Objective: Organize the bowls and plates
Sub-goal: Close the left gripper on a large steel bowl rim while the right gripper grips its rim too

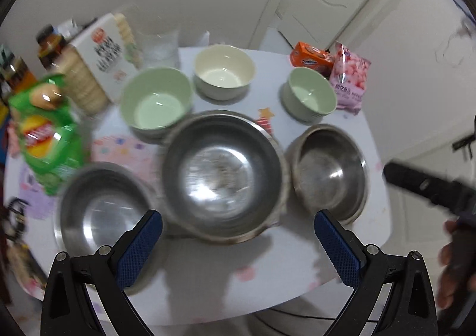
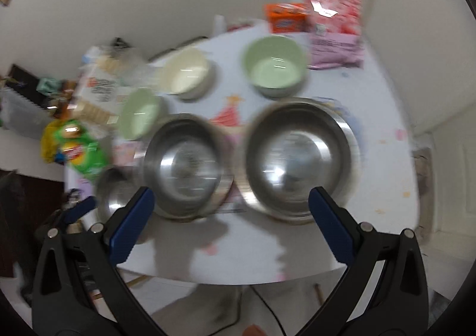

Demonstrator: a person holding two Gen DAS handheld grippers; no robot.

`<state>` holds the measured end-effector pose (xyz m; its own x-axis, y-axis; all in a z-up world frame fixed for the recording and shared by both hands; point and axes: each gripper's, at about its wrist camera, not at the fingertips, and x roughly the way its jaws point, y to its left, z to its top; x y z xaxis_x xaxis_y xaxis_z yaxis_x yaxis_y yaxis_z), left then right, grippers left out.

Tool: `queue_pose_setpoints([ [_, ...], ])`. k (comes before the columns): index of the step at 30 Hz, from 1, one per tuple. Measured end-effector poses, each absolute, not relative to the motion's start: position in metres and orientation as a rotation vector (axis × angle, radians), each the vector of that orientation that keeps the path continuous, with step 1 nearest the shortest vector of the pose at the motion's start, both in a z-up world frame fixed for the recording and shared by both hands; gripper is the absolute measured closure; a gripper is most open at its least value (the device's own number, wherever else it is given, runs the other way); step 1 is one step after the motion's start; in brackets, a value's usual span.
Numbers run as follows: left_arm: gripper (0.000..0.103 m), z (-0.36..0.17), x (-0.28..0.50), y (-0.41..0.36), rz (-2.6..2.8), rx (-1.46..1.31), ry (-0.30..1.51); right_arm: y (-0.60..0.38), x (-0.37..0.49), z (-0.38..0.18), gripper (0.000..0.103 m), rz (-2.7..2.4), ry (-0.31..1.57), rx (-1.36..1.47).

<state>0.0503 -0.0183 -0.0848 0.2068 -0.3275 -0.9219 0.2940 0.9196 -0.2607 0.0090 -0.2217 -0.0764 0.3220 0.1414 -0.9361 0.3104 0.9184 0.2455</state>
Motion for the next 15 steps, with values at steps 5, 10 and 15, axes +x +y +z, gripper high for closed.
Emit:
queue_pose_setpoints([
  [5, 0.000, -0.092, 0.060, -0.085, -0.518, 0.099, 1.194, -0.287, 0.006, -0.105, 0.000, -0.216, 1.297, 0.501],
  [10, 0.000, -0.120, 0.076, -0.151, -0.607, 0.206, 1.188, -0.338, -0.001, -0.152, 0.000, -0.304, 1.363, 0.636],
  [15, 0.000, -0.155, 0.092, -0.183, -0.628, 0.241, 1.259, -0.356, -0.002, -0.192, 0.000, -0.307, 1.441, 0.718],
])
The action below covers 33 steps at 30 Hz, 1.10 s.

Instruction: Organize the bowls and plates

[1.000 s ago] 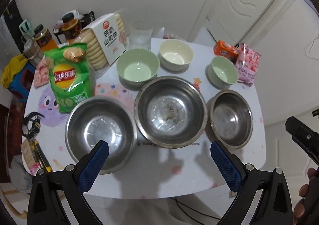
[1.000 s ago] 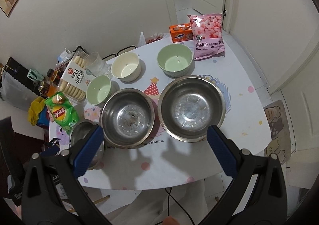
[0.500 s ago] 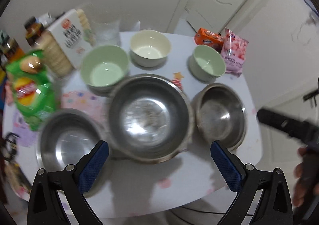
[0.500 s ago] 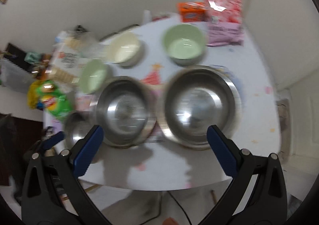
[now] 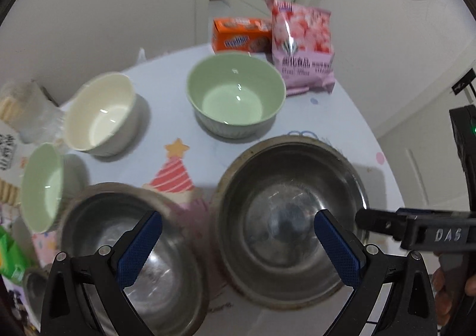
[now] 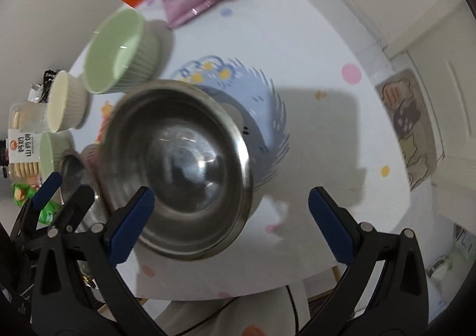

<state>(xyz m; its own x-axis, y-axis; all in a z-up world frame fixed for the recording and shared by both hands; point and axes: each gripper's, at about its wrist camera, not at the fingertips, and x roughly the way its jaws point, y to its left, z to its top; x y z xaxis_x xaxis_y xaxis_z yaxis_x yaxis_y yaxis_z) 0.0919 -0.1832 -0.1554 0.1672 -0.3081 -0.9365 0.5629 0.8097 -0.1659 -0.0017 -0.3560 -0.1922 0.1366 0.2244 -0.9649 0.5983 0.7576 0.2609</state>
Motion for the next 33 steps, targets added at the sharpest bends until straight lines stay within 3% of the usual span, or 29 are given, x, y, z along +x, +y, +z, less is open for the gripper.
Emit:
queue_pose_setpoints([
  [11, 0.000, -0.193, 0.101, -0.211, -0.682, 0.271, 1.356, -0.380, -0.007, -0.228, 0.003, -0.322, 1.474, 0.840],
  [12, 0.002, -0.196, 0.102, -0.212, -0.674, 0.280, 1.366, -0.381, -0.008, -0.229, 0.007, -0.319, 1.469, 0.842],
  [14, 0.025, -0.202, 0.103, -0.215, -0.662, 0.298, 1.381, -0.384, -0.008, -0.236, 0.013, -0.296, 1.465, 0.857],
  [17, 0.043, -0.210, 0.103, -0.221, -0.623, 0.372, 1.392, -0.383, -0.007, -0.240, 0.028, -0.256, 1.484, 0.859],
  [20, 0.063, -0.217, 0.106, -0.217, -0.588, 0.388, 1.416, -0.376, -0.004, -0.241, 0.047, -0.220, 1.504, 0.835],
  [22, 0.070, -0.218, 0.108, -0.212, -0.573, 0.385, 1.418, -0.371, -0.002, -0.241, 0.069, -0.197, 1.515, 0.816],
  [23, 0.074, -0.218, 0.109, -0.210, -0.568, 0.390, 1.415, -0.369, -0.001, -0.239, 0.069, -0.196, 1.521, 0.795],
  [24, 0.075, -0.219, 0.109, -0.207, -0.560, 0.396, 1.417, -0.368, -0.001, -0.238, 0.070, -0.202, 1.525, 0.770],
  [28, 0.078, -0.214, 0.109, -0.194, -0.547, 0.373, 1.408, -0.375, -0.004, -0.226, 0.090, -0.209, 1.484, 0.753],
  [33, 0.078, -0.203, 0.099, -0.190, -0.553, 0.368, 1.386, -0.386, -0.007, -0.212, 0.092, -0.198, 1.459, 0.720],
])
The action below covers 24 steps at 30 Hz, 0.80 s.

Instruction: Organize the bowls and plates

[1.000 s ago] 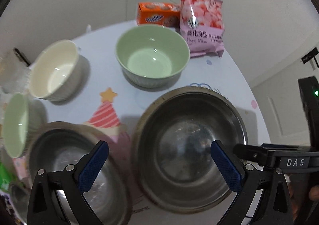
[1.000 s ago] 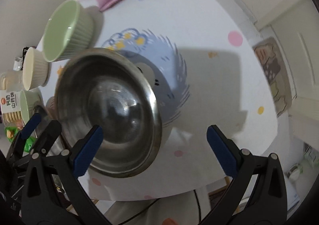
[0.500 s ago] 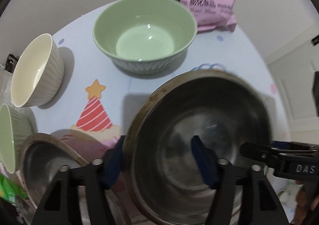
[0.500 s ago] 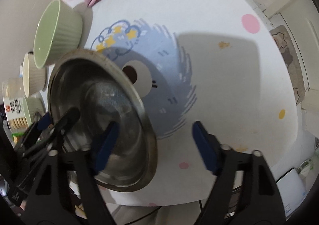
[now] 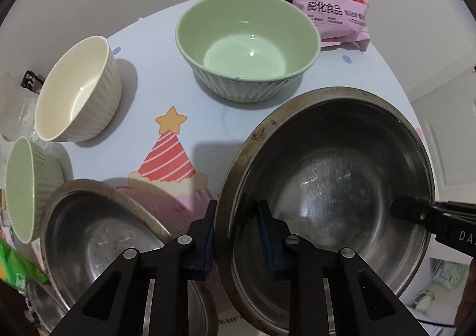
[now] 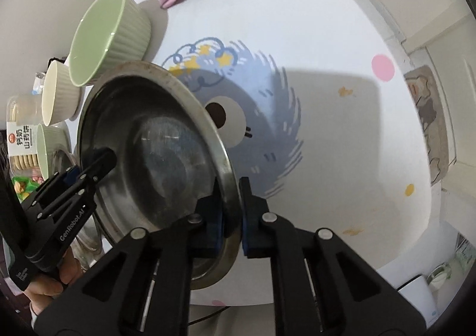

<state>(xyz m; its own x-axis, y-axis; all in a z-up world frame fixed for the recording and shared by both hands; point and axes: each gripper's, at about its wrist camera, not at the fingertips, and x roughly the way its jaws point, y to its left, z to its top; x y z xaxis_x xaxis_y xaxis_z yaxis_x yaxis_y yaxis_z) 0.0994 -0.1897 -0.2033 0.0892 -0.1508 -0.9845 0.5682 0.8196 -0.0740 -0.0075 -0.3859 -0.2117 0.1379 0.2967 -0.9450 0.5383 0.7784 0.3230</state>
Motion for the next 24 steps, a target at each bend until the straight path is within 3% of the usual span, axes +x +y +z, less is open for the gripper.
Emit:
queue_pose_setpoints([
  [13, 0.080, -0.159, 0.087, -0.185, -0.614, 0.356, 1.337, -0.386, -0.033, -0.189, 0.092, -0.248, 1.371, 0.764],
  [24, 0.081, -0.098, 0.062, -0.246, -0.778, 0.360, 1.217, -0.423, -0.076, -0.122, 0.091, -0.386, 1.222, 0.711],
])
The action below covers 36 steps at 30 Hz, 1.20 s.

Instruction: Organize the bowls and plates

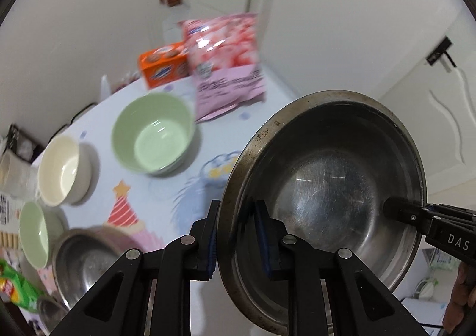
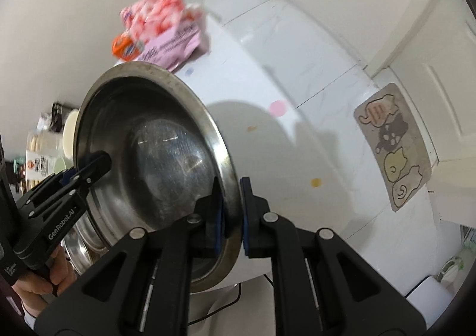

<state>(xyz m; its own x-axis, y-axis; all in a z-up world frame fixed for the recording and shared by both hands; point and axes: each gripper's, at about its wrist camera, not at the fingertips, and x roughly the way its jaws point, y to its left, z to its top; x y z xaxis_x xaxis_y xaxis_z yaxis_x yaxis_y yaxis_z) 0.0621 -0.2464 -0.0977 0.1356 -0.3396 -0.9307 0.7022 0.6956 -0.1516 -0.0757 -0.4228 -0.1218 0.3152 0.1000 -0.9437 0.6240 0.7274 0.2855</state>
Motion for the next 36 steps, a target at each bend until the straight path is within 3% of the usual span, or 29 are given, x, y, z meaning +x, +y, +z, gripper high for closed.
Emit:
queue_pose_setpoints([
  [10, 0.081, -0.136, 0.043, -0.292, -0.810, 0.394, 1.264, -0.447, -0.098, -0.146, 0.091, -0.455, 1.242, 0.785],
  [22, 0.081, -0.209, 0.071, -0.229, -0.597, 0.340, 1.403, -0.409, -0.043, -0.223, 0.090, -0.284, 1.412, 0.725],
  [36, 0.081, -0.216, 0.083, -0.225, -0.540, 0.345, 1.366, -0.408, -0.020, -0.238, 0.088, -0.238, 1.436, 0.661],
])
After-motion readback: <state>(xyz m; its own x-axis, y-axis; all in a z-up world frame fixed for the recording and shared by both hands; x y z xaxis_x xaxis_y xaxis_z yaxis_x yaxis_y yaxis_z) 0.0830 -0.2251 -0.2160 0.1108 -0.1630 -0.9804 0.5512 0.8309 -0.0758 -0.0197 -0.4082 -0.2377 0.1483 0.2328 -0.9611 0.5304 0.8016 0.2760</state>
